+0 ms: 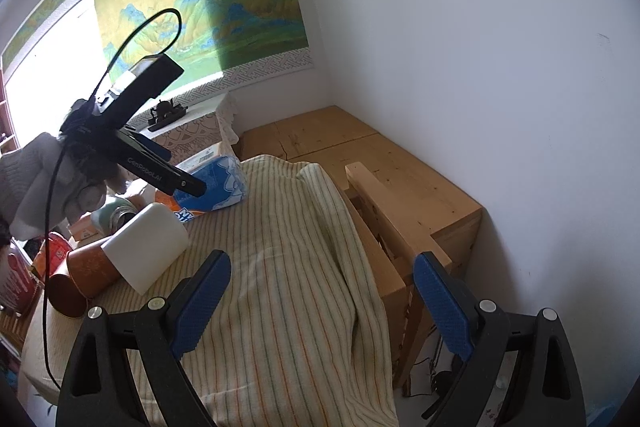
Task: Flip cup upside down
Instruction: 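Move the left tool to the lying blue bottle and close on it, then lift the blue bottle off the table with the left tool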
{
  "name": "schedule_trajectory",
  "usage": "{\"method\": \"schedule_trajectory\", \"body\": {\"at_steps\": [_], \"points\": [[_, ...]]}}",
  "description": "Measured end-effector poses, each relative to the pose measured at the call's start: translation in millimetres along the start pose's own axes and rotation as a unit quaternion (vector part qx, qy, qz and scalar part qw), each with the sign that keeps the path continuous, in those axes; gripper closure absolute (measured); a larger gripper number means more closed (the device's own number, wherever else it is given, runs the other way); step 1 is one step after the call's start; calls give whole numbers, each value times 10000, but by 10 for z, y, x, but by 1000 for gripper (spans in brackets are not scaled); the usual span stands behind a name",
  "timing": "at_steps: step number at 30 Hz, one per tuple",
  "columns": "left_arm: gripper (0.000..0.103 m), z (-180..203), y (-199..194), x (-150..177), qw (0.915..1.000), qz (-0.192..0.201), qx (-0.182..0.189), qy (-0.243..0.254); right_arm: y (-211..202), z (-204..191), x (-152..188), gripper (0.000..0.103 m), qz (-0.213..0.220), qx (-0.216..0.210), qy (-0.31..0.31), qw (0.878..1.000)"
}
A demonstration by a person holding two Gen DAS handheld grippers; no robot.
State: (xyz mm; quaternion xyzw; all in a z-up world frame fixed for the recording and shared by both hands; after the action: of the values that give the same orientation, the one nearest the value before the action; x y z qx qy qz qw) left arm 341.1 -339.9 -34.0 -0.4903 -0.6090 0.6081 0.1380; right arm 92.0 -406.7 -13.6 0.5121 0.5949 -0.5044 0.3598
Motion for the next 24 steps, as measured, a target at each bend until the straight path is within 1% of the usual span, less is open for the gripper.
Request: {"method": "schedule_trajectory", "body": {"at_steps": [5, 8, 10, 15, 19, 24], "points": [[1, 25, 250, -58, 9997, -189, 82, 118, 30, 14, 4, 13, -34, 7, 49, 10000], [4, 34, 344, -74, 9996, -207, 109, 182, 32, 31, 1, 13, -17, -6, 64, 10000], [9, 24, 394, -79, 9995, -242, 118, 163, 38, 39, -6, 13, -12, -10, 62, 10000], [18, 36, 453, -102, 9993, -299, 135, 188, 32, 71, 3, 13, -32, -21, 146, 9999], [21, 75, 441, -134, 9993, -225, 98, 271, 21, 99, 12, 13, -39, 24, 204, 9998], [22, 141, 280, -205, 9990, 86, -21, 432, 2, 104, 22, 13, -36, 57, 216, 9997]]}}
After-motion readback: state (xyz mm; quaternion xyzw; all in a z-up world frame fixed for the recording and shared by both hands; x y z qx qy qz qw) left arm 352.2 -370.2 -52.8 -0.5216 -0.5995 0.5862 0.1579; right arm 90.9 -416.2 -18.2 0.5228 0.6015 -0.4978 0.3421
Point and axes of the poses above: each gripper's, at about its wrist camera, not at the fingertips, and y roughly the way its jaws point, z to its right, x to its underside, the point moved 1 cm from there along y, roughly the way its jaws point, and after that the axes turned 8 degrees about z, right-handed, at the moved point
